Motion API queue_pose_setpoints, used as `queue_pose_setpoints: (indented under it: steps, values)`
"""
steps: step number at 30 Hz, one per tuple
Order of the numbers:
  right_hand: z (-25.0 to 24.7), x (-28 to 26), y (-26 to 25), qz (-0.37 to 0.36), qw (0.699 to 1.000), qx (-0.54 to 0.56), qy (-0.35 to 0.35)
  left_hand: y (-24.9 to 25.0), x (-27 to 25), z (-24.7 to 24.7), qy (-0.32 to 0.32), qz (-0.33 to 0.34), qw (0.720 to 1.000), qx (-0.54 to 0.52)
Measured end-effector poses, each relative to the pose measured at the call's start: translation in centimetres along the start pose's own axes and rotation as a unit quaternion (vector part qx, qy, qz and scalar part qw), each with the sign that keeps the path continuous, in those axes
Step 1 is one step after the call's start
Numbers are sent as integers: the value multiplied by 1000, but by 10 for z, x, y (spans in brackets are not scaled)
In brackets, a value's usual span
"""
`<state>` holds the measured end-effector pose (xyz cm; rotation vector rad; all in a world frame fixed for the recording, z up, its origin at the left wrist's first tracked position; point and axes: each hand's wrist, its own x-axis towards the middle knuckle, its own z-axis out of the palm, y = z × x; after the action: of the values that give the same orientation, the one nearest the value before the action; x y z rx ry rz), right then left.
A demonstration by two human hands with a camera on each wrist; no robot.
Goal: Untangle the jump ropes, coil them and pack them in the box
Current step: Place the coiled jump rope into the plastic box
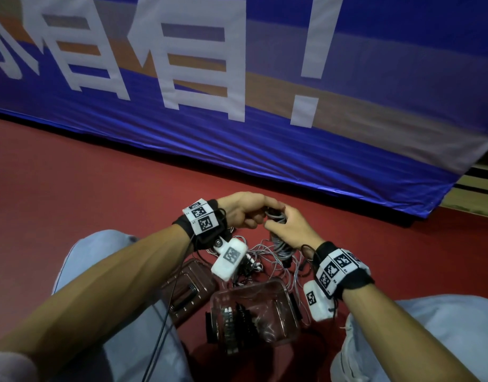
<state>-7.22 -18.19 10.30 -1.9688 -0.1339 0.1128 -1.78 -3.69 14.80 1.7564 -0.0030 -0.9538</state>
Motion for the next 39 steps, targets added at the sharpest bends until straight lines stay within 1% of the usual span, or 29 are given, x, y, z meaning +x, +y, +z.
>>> queue_pose_setpoints:
  steps: [1, 3, 5, 6, 8, 10, 14, 16, 18, 21, 22, 25, 27, 29, 31, 33, 35, 37, 39]
  values:
    - [1, -1, 2, 11, 1000, 14, -19, 0, -1, -1, -42, -13, 999, 10]
    - [2, -3, 3, 26, 996, 37, -77, -3, -4, -2, -106, -41, 993, 41]
    - [1, -4, 7, 33, 992, 15, -118, -5, -6, -2, -133, -61, 988, 50]
    - [-1, -4, 9, 46, 991, -10, -126, -5, -6, -2, -129, -61, 989, 44]
    - [-5, -5, 19, 93, 988, -50, -115, -4, -6, -5, -115, -47, 992, 10]
    - [-7, -6, 34, 140, 985, -46, -87, -5, -3, -10, -96, -24, 995, -27]
    - [0, -16, 55, 180, 983, 12, -17, -24, 4, -16, 11, 42, 997, -65]
    - [5, -19, 62, 181, 983, 19, -13, -41, 8, -17, 63, 48, 995, -69]
    - [10, -23, 69, 184, 982, -12, -29, -64, 12, -14, 116, 37, 992, -41]
    - [27, -29, 89, 218, 972, -51, -64, -101, 22, -6, 165, 11, 986, 11]
    - [33, -31, 97, 225, 970, -60, -73, -113, 28, -4, 170, -5, 985, 21]
    - [57, -41, 124, 286, 953, -65, -77, -138, 46, 4, 163, -42, 983, 75]
    - [74, -51, 148, 332, 937, -66, -86, -152, 55, 8, 161, -46, 977, 132]
    - [91, -61, 177, 363, 922, -82, -111, -170, 64, 12, 152, -41, 971, 178]
    - [106, -69, 198, 368, 915, -104, -131, -193, 77, 12, 138, -50, 962, 232]
    - [118, -71, 217, 360, 918, -121, -116, -218, 92, 10, 146, -82, 943, 287]
    - [127, -68, 233, 369, 910, -154, -113, -237, 106, 9, 151, -109, 922, 339]
    - [131, -62, 242, 377, 891, -216, -130, -249, 120, 6, 150, -119, 910, 369]
    - [137, -55, 253, 384, 886, -222, -135, -256, 133, 0, 161, -117, 905, 375]
